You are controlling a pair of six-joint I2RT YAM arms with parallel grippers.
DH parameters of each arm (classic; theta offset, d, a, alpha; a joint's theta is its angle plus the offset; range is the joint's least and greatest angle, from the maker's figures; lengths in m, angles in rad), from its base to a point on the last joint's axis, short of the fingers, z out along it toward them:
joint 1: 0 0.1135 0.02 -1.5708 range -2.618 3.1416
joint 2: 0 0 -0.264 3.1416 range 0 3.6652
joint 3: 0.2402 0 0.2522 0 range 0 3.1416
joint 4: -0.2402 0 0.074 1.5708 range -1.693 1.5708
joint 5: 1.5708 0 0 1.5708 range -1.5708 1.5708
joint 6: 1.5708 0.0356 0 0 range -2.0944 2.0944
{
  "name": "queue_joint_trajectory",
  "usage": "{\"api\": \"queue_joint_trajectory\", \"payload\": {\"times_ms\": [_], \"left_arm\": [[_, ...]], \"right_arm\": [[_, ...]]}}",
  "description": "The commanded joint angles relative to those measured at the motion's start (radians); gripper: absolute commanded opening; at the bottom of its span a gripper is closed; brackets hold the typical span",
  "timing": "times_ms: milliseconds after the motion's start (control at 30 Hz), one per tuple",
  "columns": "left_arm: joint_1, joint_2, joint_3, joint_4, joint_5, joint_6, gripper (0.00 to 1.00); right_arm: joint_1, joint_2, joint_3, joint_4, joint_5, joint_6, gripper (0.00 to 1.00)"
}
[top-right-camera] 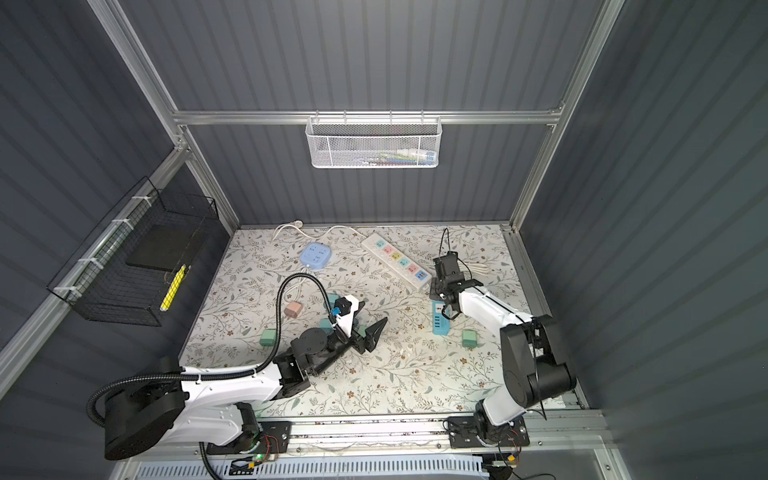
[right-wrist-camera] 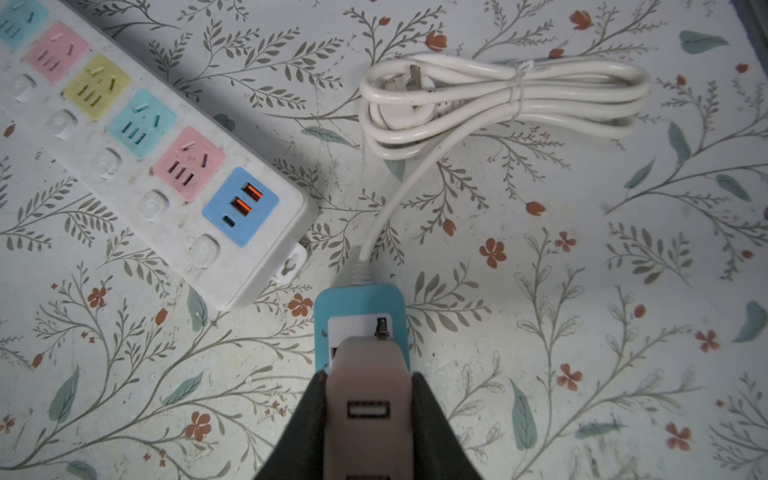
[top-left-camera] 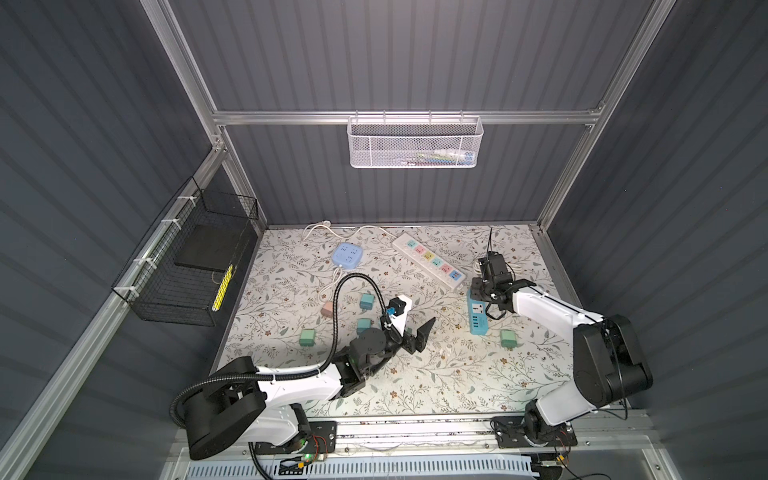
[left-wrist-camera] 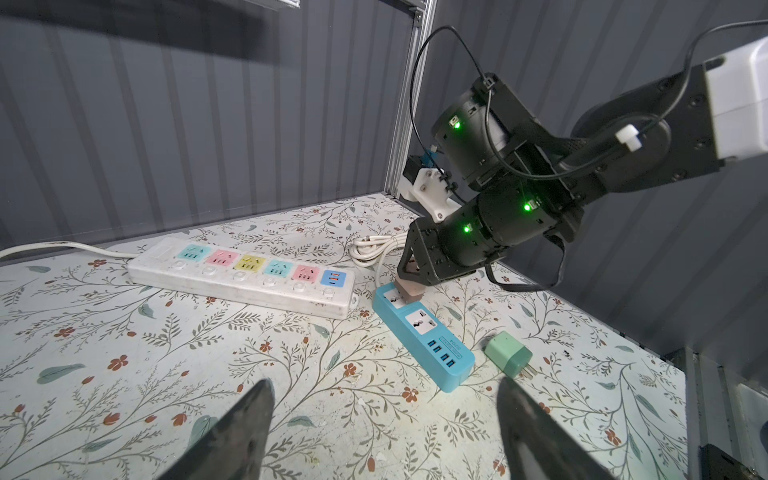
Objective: Insert the plug
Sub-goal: 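Lower the pink adapter with the right gripper toward the teal strip's socket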
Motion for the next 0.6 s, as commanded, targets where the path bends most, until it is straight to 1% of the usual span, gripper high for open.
{"api": "queue_joint_trajectory", "payload": {"times_ms": [0,133,200,367,433,500,567], "left_arm": [[-0.003,-0.028,-0.011,0.034,0.001,0.018,0.84],[-0.003,-0.034,-0.013,0.029,0.007,0.012,0.84],[-0.003,-0.036,-0.013,0.027,0.014,0.009,0.84],[-0.003,-0.031,-0.008,0.025,0.024,0.004,0.84],[-0.003,-0.030,-0.004,0.022,0.029,0.003,0.84],[-0.003,-0.029,-0.002,0.018,0.035,-0.002,0.84],[-0.003,-0.025,0.000,0.019,0.040,-0.003,0.84]], "right_arm": [[0.022,-0.031,-0.071,-0.033,0.037,0.047,0.22],[0.029,-0.078,-0.123,-0.021,0.056,0.070,0.22],[0.036,-0.101,-0.151,-0.025,0.053,0.108,0.22],[0.121,-0.189,-0.245,-0.018,0.076,0.307,0.23],[0.158,-0.217,-0.245,-0.045,0.111,0.358,0.23],[0.160,-0.248,-0.238,-0.052,0.111,0.361,0.23],[0.156,-0.284,-0.230,-0.052,0.131,0.338,0.23]]}}
